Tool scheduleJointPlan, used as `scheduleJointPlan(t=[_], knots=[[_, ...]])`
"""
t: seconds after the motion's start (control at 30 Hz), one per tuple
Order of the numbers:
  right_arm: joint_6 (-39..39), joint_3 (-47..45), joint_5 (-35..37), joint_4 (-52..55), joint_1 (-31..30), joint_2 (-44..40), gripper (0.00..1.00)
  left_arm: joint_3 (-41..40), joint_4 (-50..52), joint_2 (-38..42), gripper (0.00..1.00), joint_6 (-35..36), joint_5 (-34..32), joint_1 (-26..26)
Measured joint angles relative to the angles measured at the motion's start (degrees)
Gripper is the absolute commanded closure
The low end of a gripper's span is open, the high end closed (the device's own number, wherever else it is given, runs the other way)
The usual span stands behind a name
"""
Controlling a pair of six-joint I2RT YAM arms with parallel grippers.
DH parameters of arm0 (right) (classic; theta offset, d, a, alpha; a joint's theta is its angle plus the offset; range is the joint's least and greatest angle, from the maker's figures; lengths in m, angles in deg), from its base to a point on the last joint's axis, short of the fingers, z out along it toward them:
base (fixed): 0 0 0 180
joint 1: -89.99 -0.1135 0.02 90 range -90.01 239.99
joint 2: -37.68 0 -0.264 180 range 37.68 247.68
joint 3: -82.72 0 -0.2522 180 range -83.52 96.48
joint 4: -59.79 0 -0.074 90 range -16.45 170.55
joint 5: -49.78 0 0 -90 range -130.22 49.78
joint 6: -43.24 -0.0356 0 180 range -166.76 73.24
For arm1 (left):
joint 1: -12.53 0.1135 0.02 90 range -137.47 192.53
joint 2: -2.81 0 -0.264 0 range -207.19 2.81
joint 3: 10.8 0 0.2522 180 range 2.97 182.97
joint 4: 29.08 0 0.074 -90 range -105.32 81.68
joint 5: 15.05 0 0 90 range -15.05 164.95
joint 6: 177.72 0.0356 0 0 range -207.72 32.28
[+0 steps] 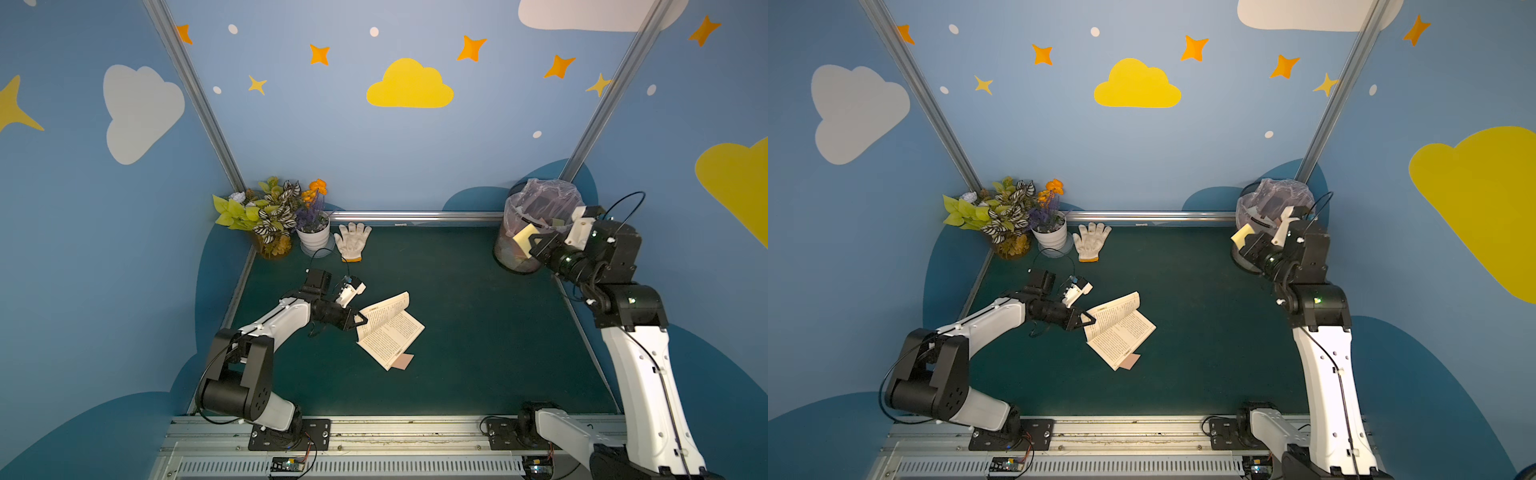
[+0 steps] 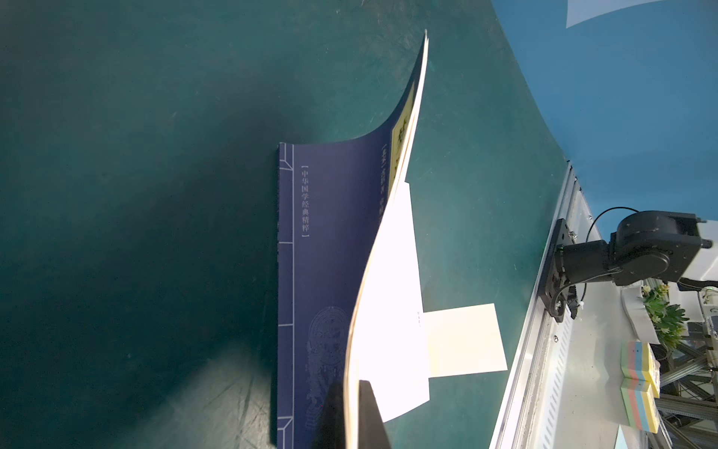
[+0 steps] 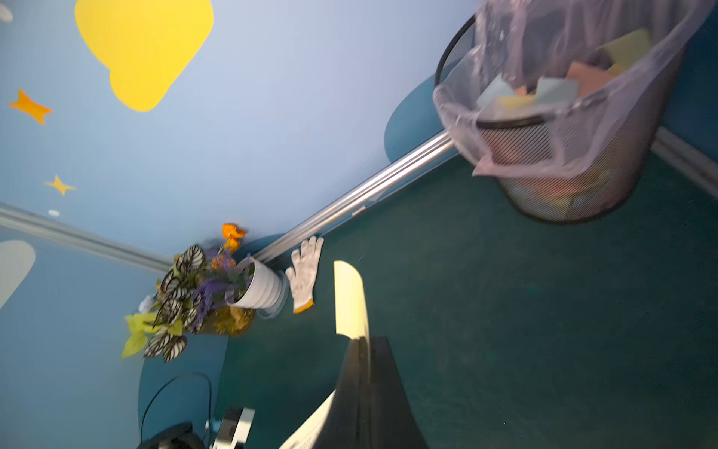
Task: Peel off the used sticky note
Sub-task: Place the note in the trash bin.
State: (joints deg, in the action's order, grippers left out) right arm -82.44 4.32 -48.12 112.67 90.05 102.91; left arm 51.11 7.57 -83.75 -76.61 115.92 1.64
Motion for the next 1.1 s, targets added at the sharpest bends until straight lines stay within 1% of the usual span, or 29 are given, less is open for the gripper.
scheduleJointPlan(t=[0.1,0.17,0.37,0.4,0.43,0.47,0.57,0.63,0.67,0.83,1.0,1.1], knots=[[0.0,7.0,-0.7,1.1,5.9,7.0,1.00,0.0,0.0,0.0,0.97,0.0,-0.1,-0.1],[0.0,11.7,-1.3,1.7,8.6,13.2,1.00,0.0,0.0,0.0,0.97,0.0,-0.2,-0.1],[0.3,23.4,-1.5,2.7,13.0,32.0,1.00,0.0,0.0,0.0,0.97,0.0,-0.3,-0.2],[0.4,25.4,-1.5,3.0,13.4,34.8,0.95,0.0,0.0,0.0,0.97,0.0,-0.3,-0.3],[0.4,27.5,-1.5,3.5,13.7,37.3,0.84,0.0,0.0,0.0,0.97,0.0,-0.4,-0.3],[0.4,31.0,-1.4,4.5,14.0,40.7,0.65,0.0,0.0,0.0,0.97,0.0,-0.5,-0.4],[1.2,40.2,-0.7,7.0,14.1,47.1,0.28,0.0,0.0,0.0,0.97,0.0,-0.5,-0.4],[1.7,45.1,-0.1,8.6,14.0,49.5,0.12,0.0,0.0,0.0,0.97,0.1,-0.5,-0.4],[2.0,46.8,0.1,9.1,13.9,50.2,0.09,0.0,0.0,0.0,0.97,0.1,-0.5,-0.4],[2.5,51.7,0.7,10.2,13.6,50.4,0.09,0.0,0.0,0.0,0.97,0.2,-0.5,-0.4],[3.9,53.6,1.4,10.8,12.9,50.8,0.08,0.0,0.0,0.0,0.97,0.2,-0.5,-0.4],[6.2,54.4,3.3,10.9,12.0,52.2,0.05,0.0,0.0,0.0,0.97,0.2,-0.5,-0.4]])
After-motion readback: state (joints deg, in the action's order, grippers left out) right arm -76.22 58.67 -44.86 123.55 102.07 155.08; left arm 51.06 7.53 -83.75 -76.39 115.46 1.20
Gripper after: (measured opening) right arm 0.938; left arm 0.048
